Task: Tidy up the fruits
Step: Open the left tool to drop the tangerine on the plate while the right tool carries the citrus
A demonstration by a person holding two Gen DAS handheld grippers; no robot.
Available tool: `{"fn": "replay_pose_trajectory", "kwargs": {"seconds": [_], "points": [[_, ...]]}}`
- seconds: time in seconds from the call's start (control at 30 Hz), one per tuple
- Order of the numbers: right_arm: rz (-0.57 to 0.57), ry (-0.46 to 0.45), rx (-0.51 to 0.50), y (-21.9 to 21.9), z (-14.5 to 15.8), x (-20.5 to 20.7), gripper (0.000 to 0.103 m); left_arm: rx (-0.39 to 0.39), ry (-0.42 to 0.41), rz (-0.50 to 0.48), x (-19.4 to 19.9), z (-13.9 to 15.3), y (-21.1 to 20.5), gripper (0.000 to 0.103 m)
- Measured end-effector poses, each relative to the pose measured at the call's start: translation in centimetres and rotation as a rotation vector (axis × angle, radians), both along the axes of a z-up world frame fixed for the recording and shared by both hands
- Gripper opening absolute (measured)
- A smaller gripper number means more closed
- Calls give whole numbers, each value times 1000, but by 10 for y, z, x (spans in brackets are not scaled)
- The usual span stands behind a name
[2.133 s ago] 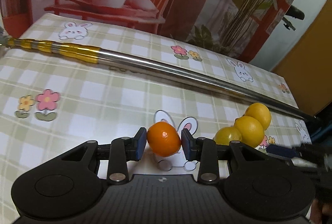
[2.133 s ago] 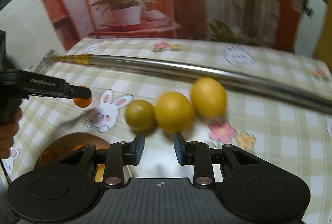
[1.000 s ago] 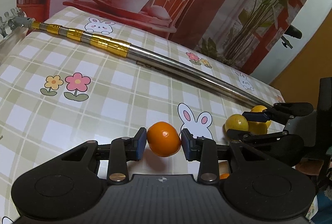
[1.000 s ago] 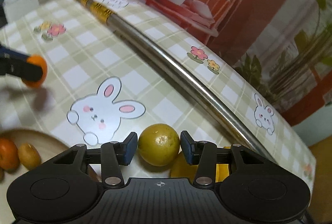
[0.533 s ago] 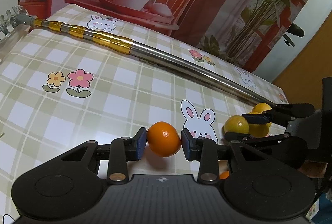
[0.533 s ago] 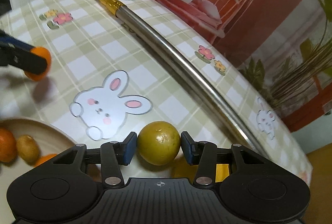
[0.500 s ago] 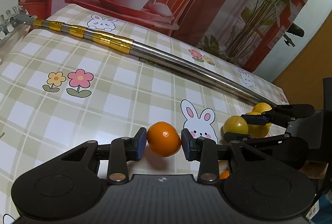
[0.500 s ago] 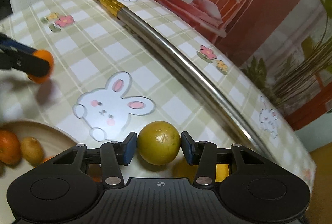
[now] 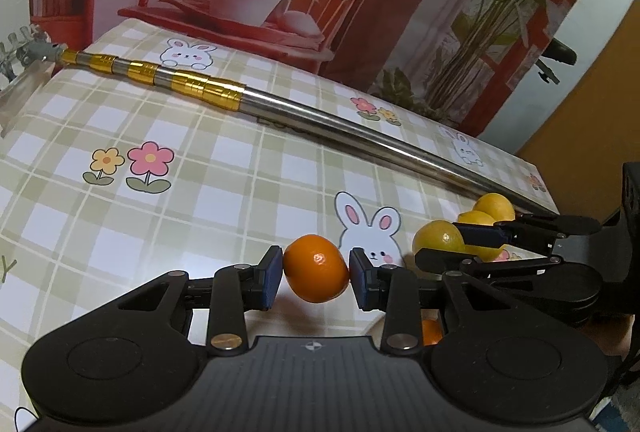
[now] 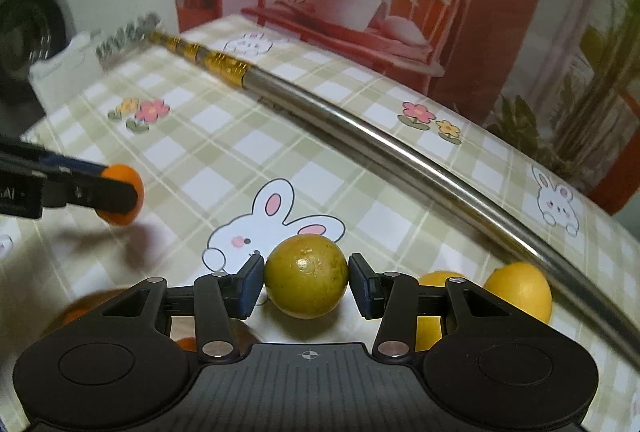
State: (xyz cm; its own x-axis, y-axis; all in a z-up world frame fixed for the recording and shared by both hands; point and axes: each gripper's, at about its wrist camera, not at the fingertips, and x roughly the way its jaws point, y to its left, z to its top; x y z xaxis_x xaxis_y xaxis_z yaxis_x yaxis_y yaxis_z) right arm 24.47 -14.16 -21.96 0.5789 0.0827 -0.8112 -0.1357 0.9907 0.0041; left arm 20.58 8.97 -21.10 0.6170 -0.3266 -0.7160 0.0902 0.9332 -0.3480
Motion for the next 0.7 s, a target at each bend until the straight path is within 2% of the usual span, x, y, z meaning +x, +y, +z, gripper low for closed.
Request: {"fn": "replay_pose_trajectory", "kwargs": {"seconds": [0.4,0.7], "points": [[-110,-103,187,-12,26,-62,42,24,-27,-92,-26,18,-15,38],[-196,-150,282,-23,26,-113,42,57,-13,-159,-38,20,-28,38]]}}
